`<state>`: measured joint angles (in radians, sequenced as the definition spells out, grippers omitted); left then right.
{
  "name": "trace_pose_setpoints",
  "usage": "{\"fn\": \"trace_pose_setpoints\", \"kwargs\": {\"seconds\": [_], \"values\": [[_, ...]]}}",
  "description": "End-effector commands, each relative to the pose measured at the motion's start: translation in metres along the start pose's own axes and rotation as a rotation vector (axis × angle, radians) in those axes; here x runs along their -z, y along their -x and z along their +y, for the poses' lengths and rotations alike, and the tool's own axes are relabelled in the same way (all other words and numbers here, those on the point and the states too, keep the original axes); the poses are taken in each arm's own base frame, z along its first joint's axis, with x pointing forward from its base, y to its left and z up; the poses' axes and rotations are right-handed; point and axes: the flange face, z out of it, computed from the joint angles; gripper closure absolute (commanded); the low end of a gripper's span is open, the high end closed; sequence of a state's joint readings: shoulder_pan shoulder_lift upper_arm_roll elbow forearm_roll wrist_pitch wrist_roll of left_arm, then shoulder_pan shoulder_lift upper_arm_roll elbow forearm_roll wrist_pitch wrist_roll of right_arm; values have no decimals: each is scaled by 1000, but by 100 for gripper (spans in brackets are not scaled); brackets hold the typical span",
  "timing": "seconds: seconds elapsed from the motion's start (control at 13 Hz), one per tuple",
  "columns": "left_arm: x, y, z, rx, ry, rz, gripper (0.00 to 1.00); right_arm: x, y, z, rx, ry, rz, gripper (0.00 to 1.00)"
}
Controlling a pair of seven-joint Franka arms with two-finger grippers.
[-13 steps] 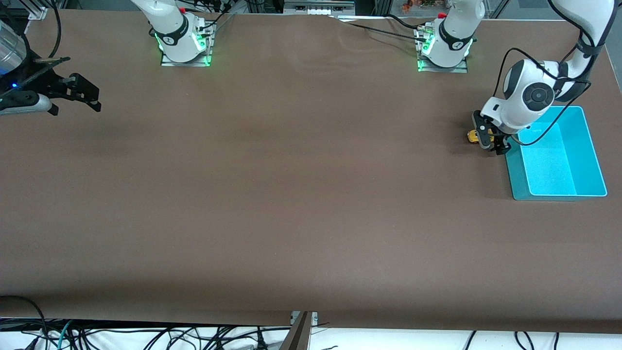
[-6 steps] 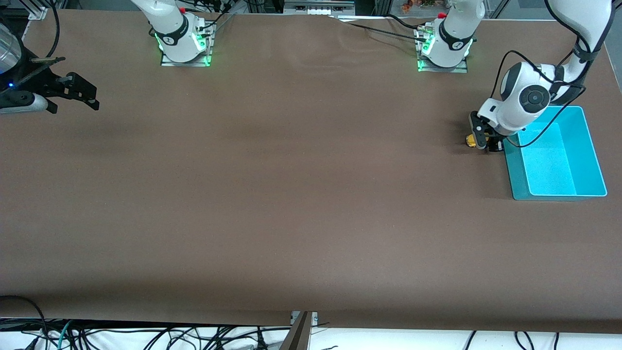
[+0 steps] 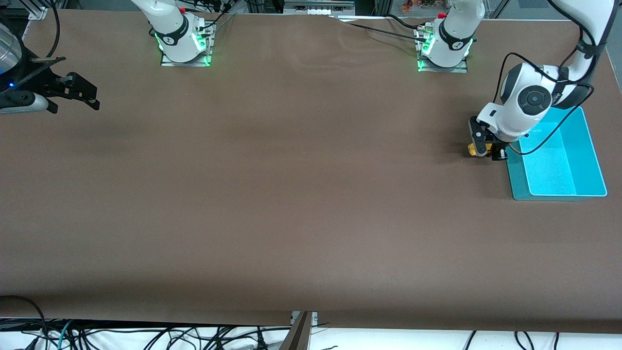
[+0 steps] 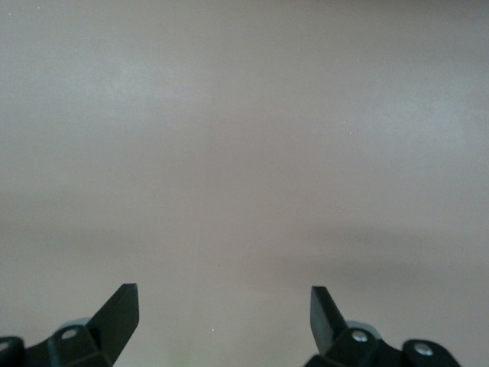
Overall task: Wind and store yellow beetle car
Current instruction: 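Close the left gripper on the yellow car and lift it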
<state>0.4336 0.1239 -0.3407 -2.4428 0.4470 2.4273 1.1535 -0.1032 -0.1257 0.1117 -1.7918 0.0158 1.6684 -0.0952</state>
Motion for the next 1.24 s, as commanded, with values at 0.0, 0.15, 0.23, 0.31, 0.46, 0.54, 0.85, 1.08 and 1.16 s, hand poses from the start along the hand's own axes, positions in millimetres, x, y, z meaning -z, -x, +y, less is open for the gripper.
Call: {"fn": "trace_pose_setpoints", "kwargs": {"seconds": [0.0, 0.15, 0.23, 0.31, 0.46, 0.54, 0.85, 1.08, 1.16], "values": [[70, 2, -37, 37, 68, -50, 81, 7, 0, -1, -7, -14, -2, 1], [97, 29, -62, -6, 90, -57, 80, 7, 0, -3, -8, -13, -3, 1], [97, 58, -67, -23, 101, -50, 80, 7, 0, -3, -8, -13, -3, 1], [90, 87, -66, -36, 118, -40, 80, 7, 0, -3, -7, -14, -4, 1], [57, 128, -67, -68, 152, -14, 79, 7, 0, -4, -6, -13, -4, 1], [35, 153, -67, -67, 153, 16, 79, 7, 0, -4, -7, -13, -3, 1], [-27, 190, -40, -80, 200, 63, 77, 7, 1, -5, -6, -14, -12, 1], [-75, 202, -29, -82, 93, 96, 76, 7, 1, -5, -7, -14, -12, 1], [-89, 211, -28, -89, 83, 93, 75, 7, 1, -5, -4, -14, -12, 1]]}}
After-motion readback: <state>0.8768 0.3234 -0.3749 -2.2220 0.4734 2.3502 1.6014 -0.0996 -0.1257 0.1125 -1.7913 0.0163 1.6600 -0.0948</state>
